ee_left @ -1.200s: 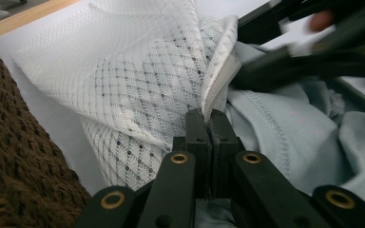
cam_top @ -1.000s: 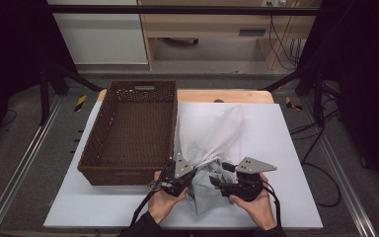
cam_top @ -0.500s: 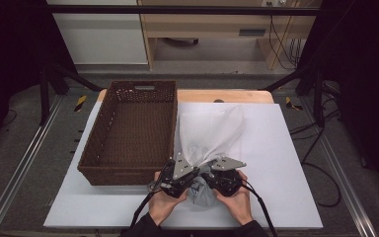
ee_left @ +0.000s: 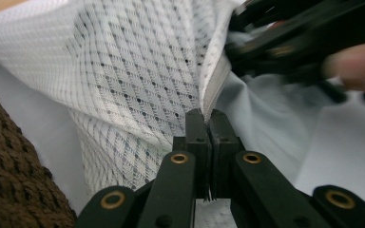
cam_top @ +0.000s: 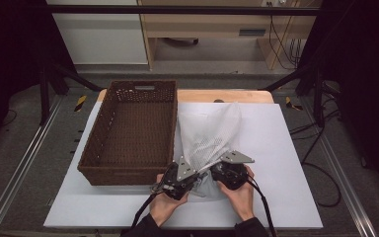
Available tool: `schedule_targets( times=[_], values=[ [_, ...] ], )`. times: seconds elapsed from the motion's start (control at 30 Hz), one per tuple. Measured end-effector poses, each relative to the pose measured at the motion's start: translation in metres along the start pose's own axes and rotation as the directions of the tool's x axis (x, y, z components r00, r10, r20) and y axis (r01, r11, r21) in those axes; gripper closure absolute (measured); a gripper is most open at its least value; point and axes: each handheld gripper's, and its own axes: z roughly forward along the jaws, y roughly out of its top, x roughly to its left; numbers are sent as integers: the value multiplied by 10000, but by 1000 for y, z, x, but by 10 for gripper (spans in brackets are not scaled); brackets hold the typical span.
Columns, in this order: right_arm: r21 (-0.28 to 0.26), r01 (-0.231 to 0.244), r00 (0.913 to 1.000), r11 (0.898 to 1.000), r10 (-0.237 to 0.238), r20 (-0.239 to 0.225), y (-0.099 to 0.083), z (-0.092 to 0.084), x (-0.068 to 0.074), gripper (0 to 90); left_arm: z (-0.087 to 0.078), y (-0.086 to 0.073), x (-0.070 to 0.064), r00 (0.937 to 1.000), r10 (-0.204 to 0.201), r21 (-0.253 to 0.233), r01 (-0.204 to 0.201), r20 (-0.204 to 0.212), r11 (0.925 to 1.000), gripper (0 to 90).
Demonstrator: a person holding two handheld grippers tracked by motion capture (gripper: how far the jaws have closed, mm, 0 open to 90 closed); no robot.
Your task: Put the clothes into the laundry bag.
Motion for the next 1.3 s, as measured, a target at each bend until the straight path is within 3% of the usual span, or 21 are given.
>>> schedule_targets(
  times=[0.1, 0.17, 0.23, 0.3, 0.4, 0.53, 0.57, 0.7, 0.77, 0.83, 0.87, 1.0, 1.1, 1.13, 1.2, 1.3],
  values=[
    [-35, 530, 9976, 9986, -531, -454, -3, -18, 1, 328, 4, -1, 1, 10000, -86, 5, 86, -45, 10000, 886],
    [-144, 566, 9951, 9983, -575, -803, -6, -29, -1, 234, 5, -1, 0, 9999, -25, 1, 25, -97, 10000, 886],
    [-127, 744, 9947, 9971, -751, -707, -12, -37, -4, 189, 5, -1, 0, 9999, -12, -47, 11, -122, 10000, 886],
    [228, 755, 9964, 9969, -745, -399, -18, -37, -10, 187, 6, -1, 0, 9999, -5, -48, 4, -111, 10000, 886],
    [758, 642, 9967, 9950, -602, -538, -26, -25, -15, 310, 7, -1, 0, 9999, -59, -75, 59, -113, 10000, 885],
    [645, 936, 9938, 9935, -893, -664, -26, -18, -12, 739, 7, 0, 1, 9998, -191, -116, 191, 14, 9998, 885],
    [569, 771, 9940, 9954, -723, -818, -25, -20, -11, 778, 6, 1, 1, 9997, -224, -171, 225, 63, 9996, 885],
    [-56, 1047, 9825, 9945, -1043, -1541, -15, -29, 0, 799, -4, 8, -1, 9993, -270, -504, 283, 263, 9983, 886],
    [-190, 1272, 9782, 9917, -1286, -1630, -9, -27, 8, 799, -10, 12, -5, 9993, -162, -665, 185, 350, 9976, 888],
    [-183, 1251, 9799, 9920, -1265, -1542, -7, -24, 11, 799, -13, 13, -7, 9994, -78, -714, 102, 342, 9974, 889],
    [-172, 901, 9865, 9958, -916, -1358, -1, -11, 13, 800, -18, 15, -9, 9992, 32, -828, 0, 391, 9966, 889],
    [-103, 411, 9986, 9991, -415, -322, 3, 13, 9, 800, -23, 16, -11, 9992, 69, -892, -33, 406, 9960, 889],
    [-263, -54, 9956, 9996, 79, 930, 0, 26, 0, 797, -17, 9, -11, 9989, 93, -599, -66, 455, 9982, 889],
    [-273, -56, 9941, 9996, 86, 1079, -1, 27, -2, 791, -14, 7, -11, 9990, 74, -510, -51, 447, 9987, 888],
    [-309, -257, 9951, 9992, 285, 950, -2, 27, -4, 754, -8, 4, -10, 9991, 13, -360, 3, 432, 9994, 887],
    [-87, 386, 9968, 9992, -379, 704, -2, 19, -3, 511, 1, -1, -7, 9995, -76, -176, 81, 294, 9998, 886]
  ],
)
